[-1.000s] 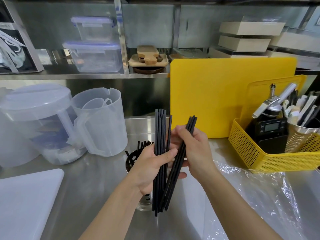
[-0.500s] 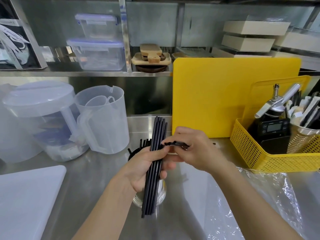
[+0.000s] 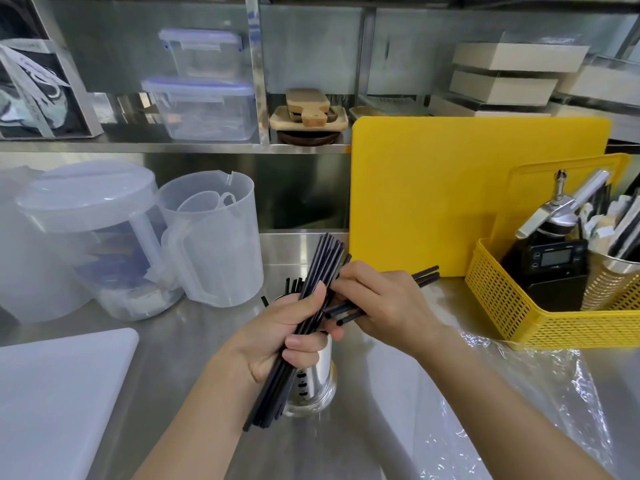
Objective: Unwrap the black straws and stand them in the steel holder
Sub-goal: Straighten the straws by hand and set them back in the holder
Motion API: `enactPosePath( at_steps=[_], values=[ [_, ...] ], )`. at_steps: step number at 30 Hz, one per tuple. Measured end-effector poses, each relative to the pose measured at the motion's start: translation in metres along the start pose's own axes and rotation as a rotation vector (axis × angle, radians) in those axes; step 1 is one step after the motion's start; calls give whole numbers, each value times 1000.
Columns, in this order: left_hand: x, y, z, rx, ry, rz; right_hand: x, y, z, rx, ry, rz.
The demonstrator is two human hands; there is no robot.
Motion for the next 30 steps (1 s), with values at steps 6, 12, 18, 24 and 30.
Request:
enactPosePath(
  at_steps=[6,12,18,24,30],
  values=[
    [2,3,9,238,-156,205,-10,3,22,-90,-128,-16],
    [3,-5,16,228,-155,159,-26,1,24,-159,-158,98],
    [3,-5,14,336,-172,216,-23,7,16,-175,-48,171],
    [2,0,15,352,-184,335,-15,12,14,-211,-37,208],
    [-7,20,31,291,-337,472,-46,-4,52,-105,-642,-54]
  ],
)
Point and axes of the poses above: each hand's wrist, its own x-axis towards the middle knuckle, its own y-axis out of the back of the hand, z = x × y, the point moved 6 cm from there along x, towards the middle knuckle, and after that the axes turned 8 degrees about z, right-handed, at the moved point
